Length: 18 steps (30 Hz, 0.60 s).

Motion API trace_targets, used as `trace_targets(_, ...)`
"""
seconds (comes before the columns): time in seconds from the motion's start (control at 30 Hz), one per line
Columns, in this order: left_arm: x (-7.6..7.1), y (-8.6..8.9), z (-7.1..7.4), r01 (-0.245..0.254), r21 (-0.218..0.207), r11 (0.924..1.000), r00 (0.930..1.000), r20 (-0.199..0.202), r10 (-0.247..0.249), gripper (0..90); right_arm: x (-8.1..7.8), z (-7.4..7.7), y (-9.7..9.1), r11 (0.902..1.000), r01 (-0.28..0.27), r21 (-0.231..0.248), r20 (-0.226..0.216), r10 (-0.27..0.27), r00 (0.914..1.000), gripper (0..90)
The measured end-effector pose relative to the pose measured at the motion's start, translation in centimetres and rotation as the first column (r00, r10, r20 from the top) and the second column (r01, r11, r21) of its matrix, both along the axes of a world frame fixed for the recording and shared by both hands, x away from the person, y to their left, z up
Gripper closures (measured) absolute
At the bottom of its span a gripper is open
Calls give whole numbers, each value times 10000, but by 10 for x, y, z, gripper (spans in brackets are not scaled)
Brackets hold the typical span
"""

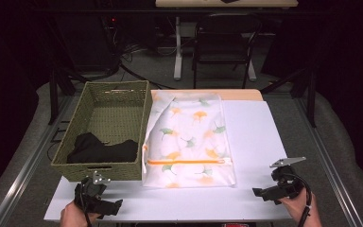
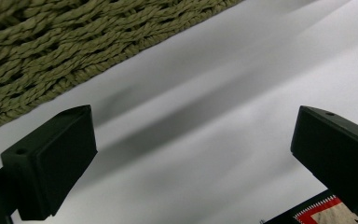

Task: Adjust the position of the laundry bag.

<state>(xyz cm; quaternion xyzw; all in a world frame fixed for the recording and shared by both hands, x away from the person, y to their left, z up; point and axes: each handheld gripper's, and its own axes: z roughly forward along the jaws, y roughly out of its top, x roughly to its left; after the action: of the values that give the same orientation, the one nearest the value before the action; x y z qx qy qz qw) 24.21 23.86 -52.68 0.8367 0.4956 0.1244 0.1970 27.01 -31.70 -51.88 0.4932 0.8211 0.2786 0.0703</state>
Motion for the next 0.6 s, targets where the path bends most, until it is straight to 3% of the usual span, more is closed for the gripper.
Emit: trace_targets(0.6, 2, -4, -1, 123, 19, 9999, 9999, -58, -123, 0, 30, 0, 43, 9939, -1103, -35, 38, 1103, 9939, 0)
